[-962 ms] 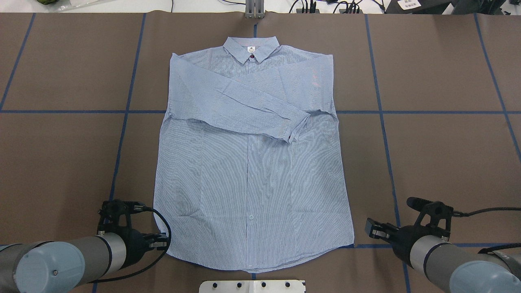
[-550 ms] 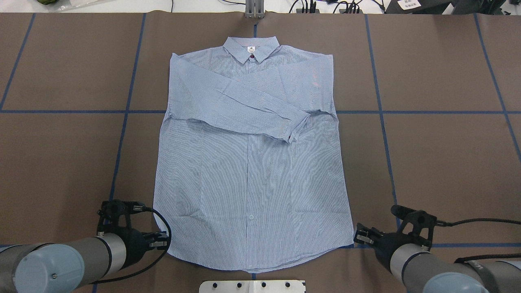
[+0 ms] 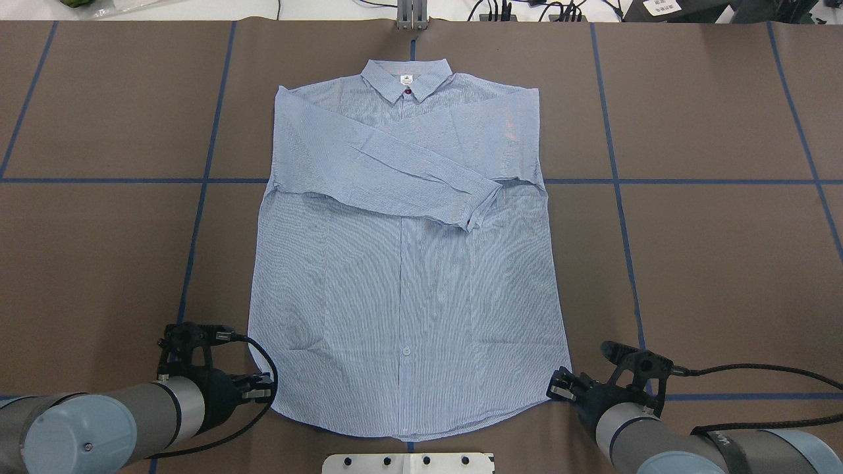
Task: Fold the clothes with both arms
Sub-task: 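Position both grippers at the hem corners nearest the robot and grasp them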
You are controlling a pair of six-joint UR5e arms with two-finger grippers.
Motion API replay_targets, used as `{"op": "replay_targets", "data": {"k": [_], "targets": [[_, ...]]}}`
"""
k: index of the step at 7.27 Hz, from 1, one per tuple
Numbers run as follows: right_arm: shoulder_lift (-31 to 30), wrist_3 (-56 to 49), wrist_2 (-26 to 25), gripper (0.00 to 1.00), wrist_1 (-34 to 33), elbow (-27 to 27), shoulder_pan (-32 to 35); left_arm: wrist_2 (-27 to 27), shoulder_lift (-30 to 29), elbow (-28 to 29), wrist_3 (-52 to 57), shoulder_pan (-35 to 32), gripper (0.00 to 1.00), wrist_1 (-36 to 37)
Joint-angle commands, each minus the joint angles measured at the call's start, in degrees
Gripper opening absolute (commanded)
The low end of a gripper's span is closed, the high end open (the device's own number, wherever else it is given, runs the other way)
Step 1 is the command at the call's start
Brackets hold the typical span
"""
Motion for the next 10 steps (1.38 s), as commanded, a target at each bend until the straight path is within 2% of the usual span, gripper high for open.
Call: {"op": "replay_targets", "data": {"k": [1, 4, 6, 7, 9, 10], "targets": [[0.01, 0.05, -0.14, 0.41, -0.18, -1.09, -0.68, 0.00, 0.03, 0.02, 0.03, -0.01, 0.00, 0.00], [0.28, 0.14, -1.54, 0.39, -0.18, -1.97, -1.74, 0.00, 0.12, -0.06, -0.06, -0.01, 0.00, 0.00], [0.37, 0.14, -1.64, 0.16, -0.18, -1.98, -2.00, 0.00, 0.12, 0.02, 0.03, -0.01, 0.00, 0.00], [0.37, 0.14, -1.64, 0.00, -0.26, -1.98, -2.09, 0.00, 0.12, -0.06, -0.06, -0.01, 0.00, 0.00], [0.37, 0.22, -1.73, 0.00, -0.26, -1.37, -1.92, 0.00, 0.03, -0.50, 0.03, -0.01, 0.00, 0.00], [-0.16, 0.40, -1.29, 0.00, -0.87, 1.77, -1.39, -0.52, 0.20, -3.20, 0.20, -0.10, 0.00, 0.09]]}}
